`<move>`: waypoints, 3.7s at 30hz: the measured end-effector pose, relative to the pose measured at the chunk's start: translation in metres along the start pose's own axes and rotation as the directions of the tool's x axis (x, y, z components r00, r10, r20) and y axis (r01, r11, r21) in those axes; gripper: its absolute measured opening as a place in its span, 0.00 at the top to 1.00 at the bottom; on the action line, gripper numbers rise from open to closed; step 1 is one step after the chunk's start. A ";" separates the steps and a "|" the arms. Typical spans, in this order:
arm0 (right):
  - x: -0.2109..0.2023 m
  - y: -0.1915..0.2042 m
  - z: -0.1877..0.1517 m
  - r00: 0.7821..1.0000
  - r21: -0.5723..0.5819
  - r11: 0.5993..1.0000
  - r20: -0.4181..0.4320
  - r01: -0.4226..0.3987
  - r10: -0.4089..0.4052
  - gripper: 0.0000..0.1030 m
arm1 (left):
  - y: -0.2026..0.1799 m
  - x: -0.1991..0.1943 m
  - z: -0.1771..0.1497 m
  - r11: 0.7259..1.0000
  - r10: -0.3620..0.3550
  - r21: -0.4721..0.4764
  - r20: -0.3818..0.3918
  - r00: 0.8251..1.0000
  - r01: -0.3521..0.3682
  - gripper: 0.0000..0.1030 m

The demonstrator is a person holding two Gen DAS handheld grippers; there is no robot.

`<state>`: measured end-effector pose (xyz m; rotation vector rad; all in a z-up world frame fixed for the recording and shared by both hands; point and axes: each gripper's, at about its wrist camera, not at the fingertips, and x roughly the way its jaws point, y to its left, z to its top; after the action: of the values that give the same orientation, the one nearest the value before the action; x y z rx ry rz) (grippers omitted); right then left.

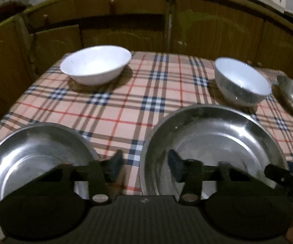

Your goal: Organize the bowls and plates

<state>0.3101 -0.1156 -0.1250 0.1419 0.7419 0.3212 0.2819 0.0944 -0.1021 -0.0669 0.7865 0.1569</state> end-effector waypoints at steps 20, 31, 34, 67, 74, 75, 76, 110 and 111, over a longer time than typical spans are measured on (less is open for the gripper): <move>-0.057 -0.003 0.001 0.996 0.025 0.999 0.086 0.025 -0.028 0.78 | -0.016 -0.051 0.000 0.998 -0.058 0.010 0.087 0.994 0.058 0.85; -0.133 -0.003 -0.010 0.984 0.017 0.998 0.166 0.061 -0.063 0.78 | -0.030 -0.107 -0.012 0.996 -0.082 0.049 0.148 0.986 0.076 0.85; -0.151 -0.004 -0.015 0.981 0.014 0.997 0.181 0.073 -0.075 0.78 | -0.034 -0.118 -0.017 0.995 -0.094 0.057 0.157 0.983 0.086 0.85; -0.202 -0.013 -0.046 0.976 0.028 0.993 0.185 0.115 -0.119 0.78 | -0.052 -0.148 -0.054 0.987 -0.122 0.119 0.143 0.982 0.105 0.84; -0.187 -0.014 -0.050 0.979 0.030 0.993 0.166 0.115 -0.119 0.78 | -0.049 -0.137 -0.056 0.989 -0.115 0.109 0.125 0.986 0.101 0.84; -0.185 -0.014 -0.051 0.979 0.030 0.993 0.164 0.115 -0.119 0.78 | -0.048 -0.135 -0.056 0.989 -0.113 0.109 0.125 0.986 0.100 0.84; -0.183 -0.014 -0.051 0.980 0.029 0.993 0.162 0.117 -0.120 0.78 | -0.048 -0.134 -0.056 0.989 -0.112 0.109 0.124 0.986 0.098 0.84; -0.102 -0.021 -0.068 0.992 0.000 0.994 0.067 0.106 -0.106 0.78 | -0.038 -0.072 -0.070 0.994 -0.067 0.090 0.036 0.997 0.063 0.84; -0.100 -0.021 -0.068 0.992 -0.001 0.995 0.065 0.105 -0.104 0.78 | -0.037 -0.071 -0.070 0.994 -0.065 0.089 0.036 0.997 0.062 0.84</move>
<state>0.1995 -0.1681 -0.1151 0.1085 0.6813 0.2176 0.1900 0.0415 -0.1010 -0.0057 0.7507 0.0632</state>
